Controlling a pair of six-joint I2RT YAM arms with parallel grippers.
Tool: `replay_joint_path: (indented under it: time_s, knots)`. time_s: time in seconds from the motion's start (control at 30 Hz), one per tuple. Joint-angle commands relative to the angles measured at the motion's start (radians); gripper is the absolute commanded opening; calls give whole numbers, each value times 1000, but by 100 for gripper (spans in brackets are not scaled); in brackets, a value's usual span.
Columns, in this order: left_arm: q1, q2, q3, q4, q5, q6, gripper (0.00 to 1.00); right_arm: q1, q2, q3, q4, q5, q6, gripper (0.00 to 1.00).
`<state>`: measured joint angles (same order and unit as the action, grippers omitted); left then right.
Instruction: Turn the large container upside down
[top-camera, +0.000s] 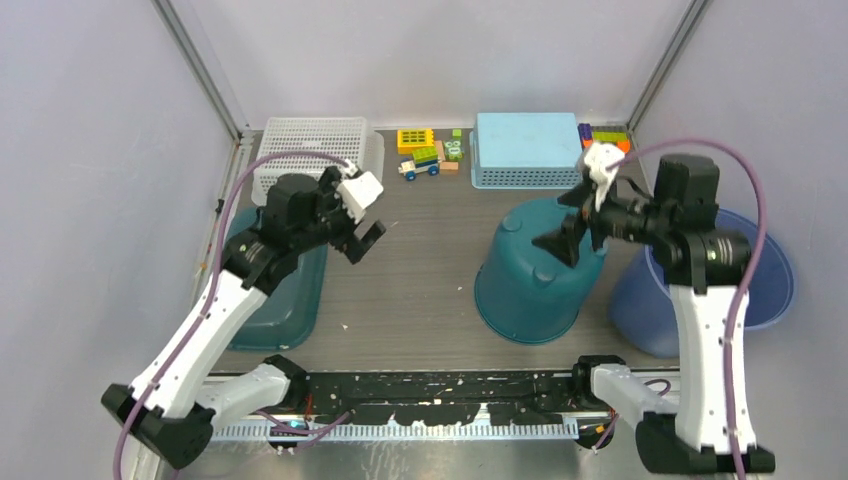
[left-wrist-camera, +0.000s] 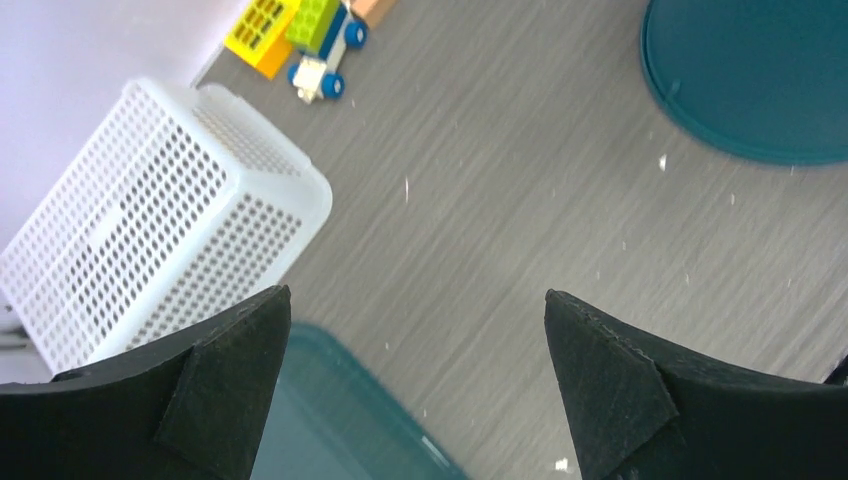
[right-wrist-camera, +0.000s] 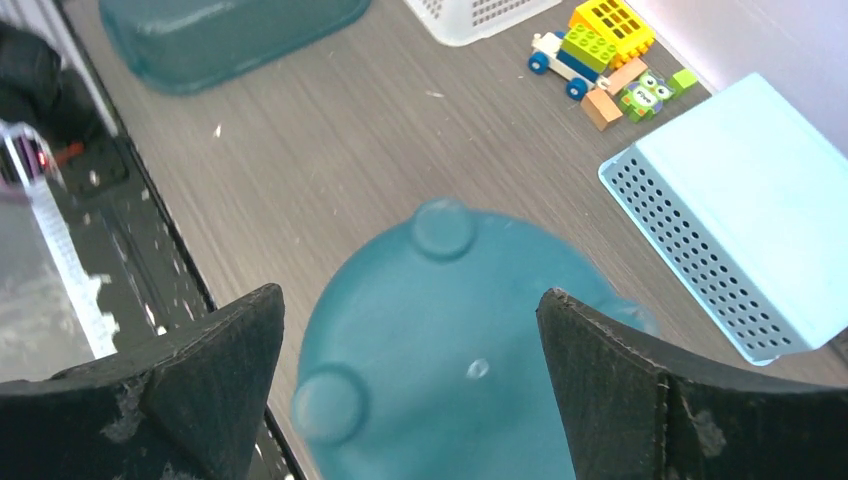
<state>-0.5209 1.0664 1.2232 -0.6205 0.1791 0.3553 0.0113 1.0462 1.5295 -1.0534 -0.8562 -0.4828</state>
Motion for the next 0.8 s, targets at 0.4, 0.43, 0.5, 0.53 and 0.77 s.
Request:
replay_joint_path:
  time_s: [0.4, 0.43, 0.5, 0.53, 0.77]
  knots:
    - [91, -338, -328, -106, 44, 127, 100, 16, -225, -318, -166, -28, -492, 100]
    - [98, -342, -335, -101, 56, 122, 100, 18, -228, -340, -121, -15, -462, 100]
    - [116, -345, -342, -90, 73, 106, 100, 25, -229, -383, -27, 21, -394, 100]
    - [126, -342, -343, -88, 83, 100, 100, 29, -230, -403, 15, 43, -370, 100]
    - [164, -345, -351, -74, 120, 69, 100, 40, -217, -501, 229, 277, -270, 99]
